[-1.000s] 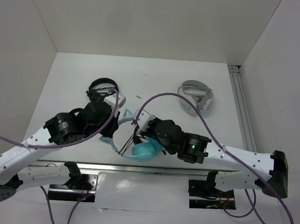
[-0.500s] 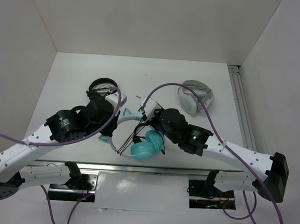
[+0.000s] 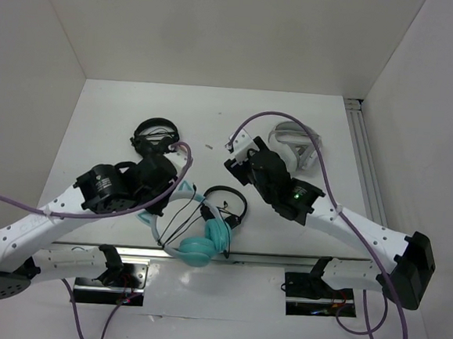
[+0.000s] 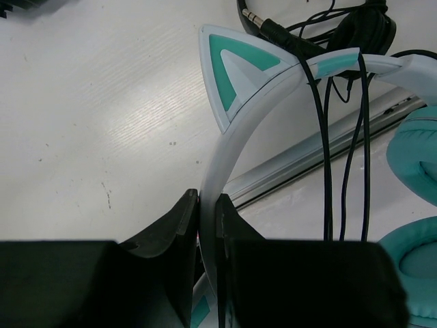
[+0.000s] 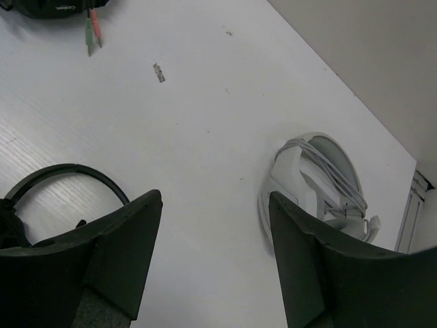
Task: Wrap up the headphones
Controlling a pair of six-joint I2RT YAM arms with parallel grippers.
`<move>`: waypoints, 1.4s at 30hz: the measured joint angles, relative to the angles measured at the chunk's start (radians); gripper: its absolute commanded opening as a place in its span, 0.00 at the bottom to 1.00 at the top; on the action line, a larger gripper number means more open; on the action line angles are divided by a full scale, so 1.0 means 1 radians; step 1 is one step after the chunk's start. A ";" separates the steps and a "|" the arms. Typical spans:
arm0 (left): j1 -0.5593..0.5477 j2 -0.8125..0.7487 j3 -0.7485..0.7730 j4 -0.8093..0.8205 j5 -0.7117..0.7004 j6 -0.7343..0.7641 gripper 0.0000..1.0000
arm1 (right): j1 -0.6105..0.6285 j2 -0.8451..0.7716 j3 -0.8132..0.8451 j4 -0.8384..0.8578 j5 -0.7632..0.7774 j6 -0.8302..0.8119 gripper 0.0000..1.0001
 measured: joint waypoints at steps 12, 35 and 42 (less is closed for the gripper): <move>-0.001 0.209 0.163 -0.007 -0.084 -0.022 0.00 | -0.033 -0.009 0.177 -0.144 0.191 0.211 1.00; -0.075 1.122 0.737 0.502 0.035 0.164 0.00 | -0.034 -0.380 0.554 -0.550 0.386 0.504 1.00; -0.076 1.267 0.816 0.561 0.090 0.129 0.00 | -0.040 -0.395 0.542 -0.578 0.358 0.517 1.00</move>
